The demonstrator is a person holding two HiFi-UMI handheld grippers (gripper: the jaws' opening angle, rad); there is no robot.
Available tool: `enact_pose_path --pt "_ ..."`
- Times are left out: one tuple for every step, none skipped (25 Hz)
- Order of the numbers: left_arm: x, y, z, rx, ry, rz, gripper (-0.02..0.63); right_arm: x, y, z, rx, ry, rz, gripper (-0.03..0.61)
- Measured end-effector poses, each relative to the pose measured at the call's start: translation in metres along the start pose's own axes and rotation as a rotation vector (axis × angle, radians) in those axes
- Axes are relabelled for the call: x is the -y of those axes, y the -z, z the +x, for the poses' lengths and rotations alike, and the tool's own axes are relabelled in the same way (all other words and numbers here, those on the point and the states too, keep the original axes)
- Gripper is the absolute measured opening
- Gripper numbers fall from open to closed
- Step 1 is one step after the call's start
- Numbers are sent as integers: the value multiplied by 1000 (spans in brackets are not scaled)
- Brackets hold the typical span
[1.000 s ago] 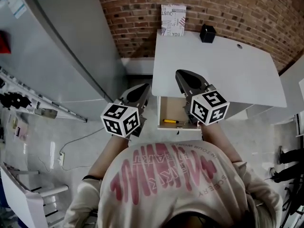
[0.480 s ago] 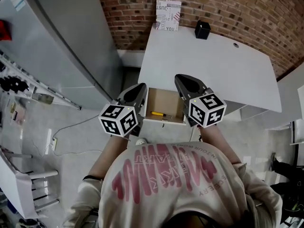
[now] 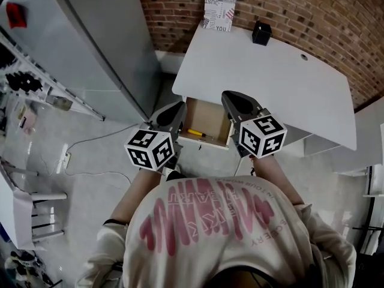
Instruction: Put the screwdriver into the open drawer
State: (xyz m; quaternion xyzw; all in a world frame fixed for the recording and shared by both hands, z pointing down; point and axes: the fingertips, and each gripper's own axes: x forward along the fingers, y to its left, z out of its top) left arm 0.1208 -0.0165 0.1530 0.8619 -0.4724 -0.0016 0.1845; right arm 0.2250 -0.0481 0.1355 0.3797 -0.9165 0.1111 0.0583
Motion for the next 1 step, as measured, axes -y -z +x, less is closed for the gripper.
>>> enact_pose_path --pt "4 2 -2 2 -4 -1 5 0 1 -4 -1 -5 1 11"
